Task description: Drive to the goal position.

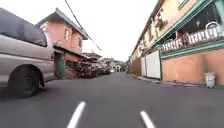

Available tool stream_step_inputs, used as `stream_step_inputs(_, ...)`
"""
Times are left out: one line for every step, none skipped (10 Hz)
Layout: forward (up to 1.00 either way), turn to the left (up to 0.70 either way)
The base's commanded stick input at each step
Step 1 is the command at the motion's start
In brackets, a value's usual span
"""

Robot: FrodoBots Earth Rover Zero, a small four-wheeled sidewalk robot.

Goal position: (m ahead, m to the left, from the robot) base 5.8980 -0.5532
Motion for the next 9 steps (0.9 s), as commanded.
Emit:
stream_step_inputs(0.7, 0.0)
stream_step_inputs(0.7, 0.0)
stream_step_inputs(0.7, 0.0)
stream_step_inputs(0.7, 0.0)
stream_step_inputs(0.7, 0.0)
stream_step_inputs(0.7, 0.0)
stream_step_inputs(0.7, 0.0)
stream_step_inputs(0.7, 0.0)
stream_step_inputs(0.7, 0.0)
